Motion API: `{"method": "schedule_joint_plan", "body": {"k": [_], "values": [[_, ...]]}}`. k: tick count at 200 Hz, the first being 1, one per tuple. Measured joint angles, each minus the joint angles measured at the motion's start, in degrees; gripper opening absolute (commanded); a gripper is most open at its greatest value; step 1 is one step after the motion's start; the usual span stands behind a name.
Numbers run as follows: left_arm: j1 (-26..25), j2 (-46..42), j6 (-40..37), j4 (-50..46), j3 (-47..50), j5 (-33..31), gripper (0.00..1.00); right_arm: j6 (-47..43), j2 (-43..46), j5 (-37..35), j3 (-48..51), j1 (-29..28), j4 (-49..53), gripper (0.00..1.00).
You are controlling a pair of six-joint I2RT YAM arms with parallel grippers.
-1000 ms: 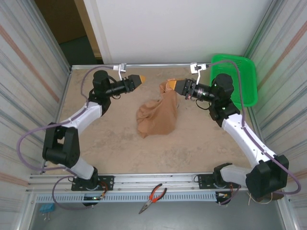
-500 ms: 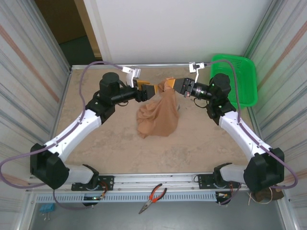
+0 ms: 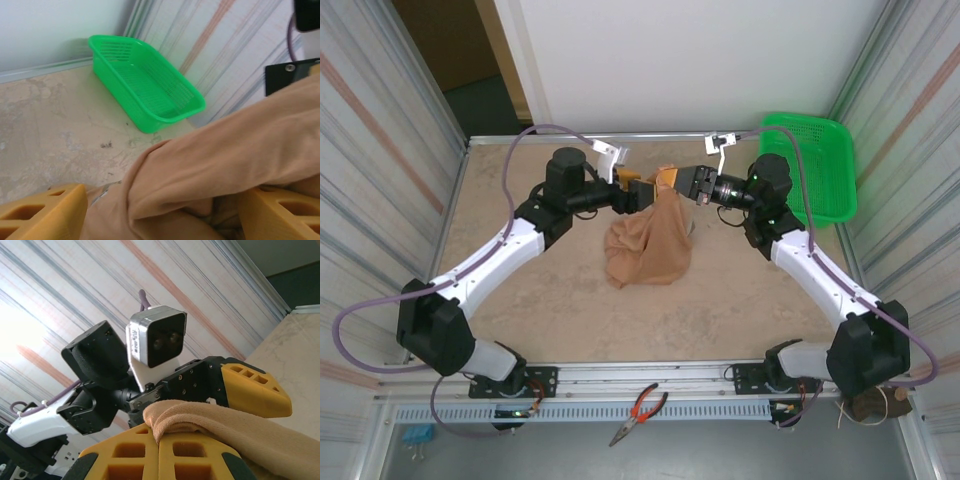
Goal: Fold the inside-out t-shirt
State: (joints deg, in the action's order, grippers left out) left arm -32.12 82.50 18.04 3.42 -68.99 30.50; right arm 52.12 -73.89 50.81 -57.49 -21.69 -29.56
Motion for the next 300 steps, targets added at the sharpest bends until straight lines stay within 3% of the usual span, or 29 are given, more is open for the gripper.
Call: {"method": "schedule_joint_plan", "body": {"k": [14,27,35,46,55,107,111,118,123,129,139,166,190,233,269,300], "values": [[-0.15,0.02,-0.24,0.22,0.02,1.18,0.77,0.02,-0.17,0.0,0.0,-0.04,0.02,0.0],[-0.28,0.17,-0.17,0.66,0.0,2.19,0.68,0.02,-0.31,0.02,0.0,-0.11,0.0,0.0],[-0.37,0.68,-0.07,1.2,-0.09,2.95,0.53,0.02,-0.35,0.04,0.0,-0.11,0.0,0.0],[-0.37,1.9,-0.07,1.79,-0.68,4.0,0.21,0.02,-0.35,0.04,0.0,-0.09,0.0,0.0],[-0.28,3.65,0.26,2.25,-1.66,5.2,0.0,0.02,-0.33,0.04,0.0,0.15,0.0,0.0],[5.14,6.88,8.2,5.44,-3.56,15.56,0.0,0.02,-0.66,-0.15,3.58,6.93,-0.37,0.0],[5.77,6.54,9.33,6.49,-3.19,16.52,0.0,0.02,-1.16,-0.33,3.65,7.45,-0.39,0.07],[6.67,5.79,11.3,8.46,-2.45,18.21,0.0,0.02,-2.56,-0.87,3.65,8.24,-0.39,0.35],[7.13,5.25,12.83,9.88,-1.9,19.37,0.0,0.22,-3.69,-1.36,3.65,8.57,-0.35,0.47],[7.52,4.57,14.67,11.65,-1.2,20.61,0.0,0.22,-4.98,-2.23,3.65,8.87,0.04,0.55],[8.11,3.61,17.53,14.78,0.04,22.56,0.0,0.24,-7.15,-3.78,3.65,9.64,1.14,0.6],[8.44,3.21,25.4,23.28,1.22,26.69,0.0,1.11,-8.13,-8.37,5.99,11.13,4.98,0.62],[8.44,3.45,29.57,27.52,1.31,28.48,0.0,-0.5,-0.17,-13.99,8.35,9.14,13.64,0.63],[8.44,3.87,32.39,29.44,2.21,28.59,0.0,-9.92,16.35,-29.64,2.51,-5.7,28.35,0.57],[8.44,3.96,32.39,28.2,3.1,28.39,0.0,-15.06,16.33,-38.88,-2.25,-12.81,32.68,0.54],[8.44,3.96,32.41,27.87,3.13,28.09,0.0,-15.87,12.07,-42.34,-3.32,-14.32,34.86,0.61]]}}
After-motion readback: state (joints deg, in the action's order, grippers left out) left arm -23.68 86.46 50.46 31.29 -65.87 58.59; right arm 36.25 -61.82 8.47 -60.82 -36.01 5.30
